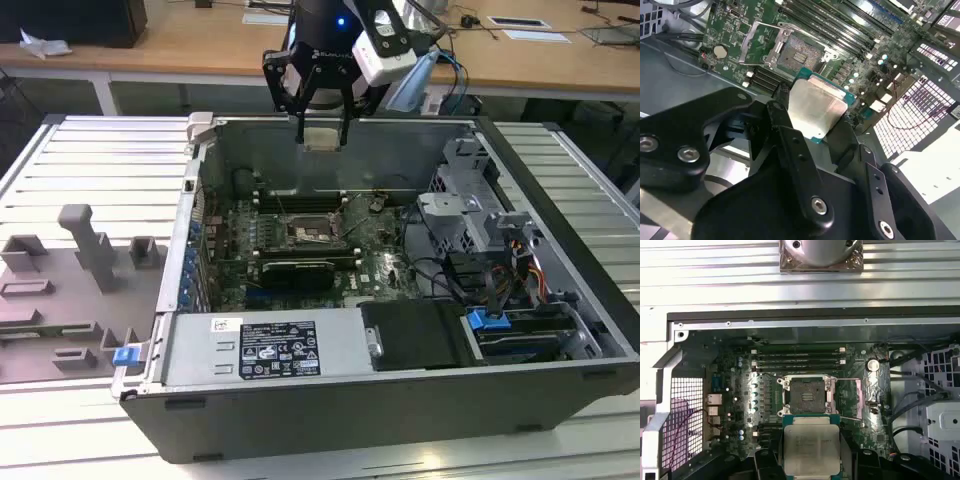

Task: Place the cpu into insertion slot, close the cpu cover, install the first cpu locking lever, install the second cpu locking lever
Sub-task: 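Place the cpu into insertion slot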

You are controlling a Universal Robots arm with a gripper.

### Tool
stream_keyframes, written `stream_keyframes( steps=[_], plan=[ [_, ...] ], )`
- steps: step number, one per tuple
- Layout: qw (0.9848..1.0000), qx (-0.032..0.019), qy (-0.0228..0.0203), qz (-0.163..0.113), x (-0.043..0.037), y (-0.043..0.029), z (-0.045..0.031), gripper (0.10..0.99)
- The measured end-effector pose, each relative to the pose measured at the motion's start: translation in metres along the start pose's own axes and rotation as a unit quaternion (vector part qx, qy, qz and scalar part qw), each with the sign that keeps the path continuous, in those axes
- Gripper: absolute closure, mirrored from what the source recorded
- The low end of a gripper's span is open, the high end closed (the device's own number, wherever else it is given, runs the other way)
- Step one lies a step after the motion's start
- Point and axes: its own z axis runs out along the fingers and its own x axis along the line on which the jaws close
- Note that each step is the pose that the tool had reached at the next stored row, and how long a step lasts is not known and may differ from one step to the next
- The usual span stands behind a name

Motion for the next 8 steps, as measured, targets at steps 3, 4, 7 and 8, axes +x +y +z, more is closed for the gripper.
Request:
stream_keyframes(
  steps=[3,4,7,8],
  plan=[
    [0.9999,-0.0002,-0.0013,0.015,0.0,0.0,0.0,0.545],
    [0.9997,-0.0004,-0.0021,0.023,0.0,0.0,0.0001,0.545],
    [0.9983,-0.0011,-0.0053,0.058,0.0,0.0,0.0004,0.545],
    [0.9977,-0.0013,-0.006,0.067,0.0,0.0,0.0005,0.545]
  ],
)
